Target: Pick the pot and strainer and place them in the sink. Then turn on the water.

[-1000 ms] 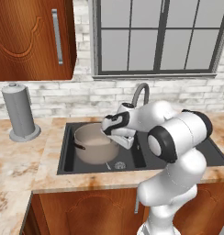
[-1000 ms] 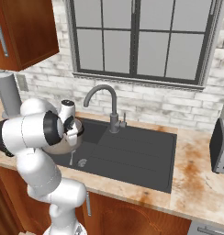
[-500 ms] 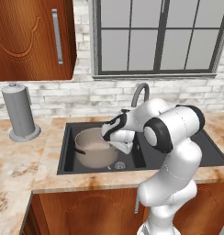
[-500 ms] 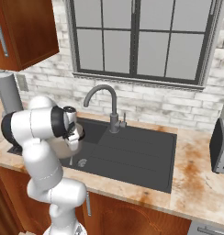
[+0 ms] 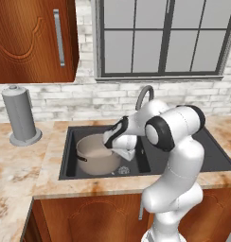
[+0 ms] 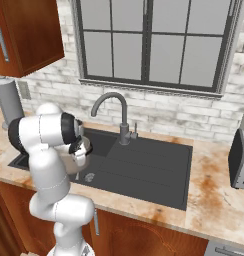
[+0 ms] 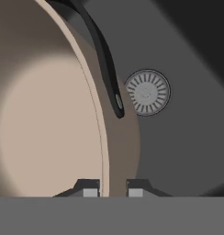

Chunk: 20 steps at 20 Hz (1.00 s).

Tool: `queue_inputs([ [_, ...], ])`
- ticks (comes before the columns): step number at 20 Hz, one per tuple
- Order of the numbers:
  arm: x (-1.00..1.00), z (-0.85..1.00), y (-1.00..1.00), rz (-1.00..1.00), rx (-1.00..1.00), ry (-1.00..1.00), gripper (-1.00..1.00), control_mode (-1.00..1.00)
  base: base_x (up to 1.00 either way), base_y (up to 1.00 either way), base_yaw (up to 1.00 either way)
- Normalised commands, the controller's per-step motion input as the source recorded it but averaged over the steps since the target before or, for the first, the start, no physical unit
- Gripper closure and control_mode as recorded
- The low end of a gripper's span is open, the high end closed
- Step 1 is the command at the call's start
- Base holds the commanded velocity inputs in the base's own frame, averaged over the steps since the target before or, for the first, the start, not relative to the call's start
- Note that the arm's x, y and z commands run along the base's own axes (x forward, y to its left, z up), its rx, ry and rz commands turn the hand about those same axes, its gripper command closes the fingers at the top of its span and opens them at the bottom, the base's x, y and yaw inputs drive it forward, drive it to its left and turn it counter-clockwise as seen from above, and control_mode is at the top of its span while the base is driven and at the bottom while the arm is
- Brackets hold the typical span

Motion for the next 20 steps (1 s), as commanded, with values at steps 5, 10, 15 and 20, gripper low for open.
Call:
queue_inputs([
  [5,0.17,-0.12,0.12,0.00,-0.04,0.00,1.00,-1.00,0.00,0.00,0.00],
  [10,0.19,-0.11,0.02,0.00,-0.04,0.00,1.00,-1.00,0.00,0.00,0.00],
  [15,0.21,-0.10,0.09,0.00,-0.05,0.00,1.00,-1.00,0.00,0.00,0.00],
  [20,0.23,-0.08,0.11,0.00,-0.01,0.00,1.00,-1.00,0.00,0.00,0.00],
])
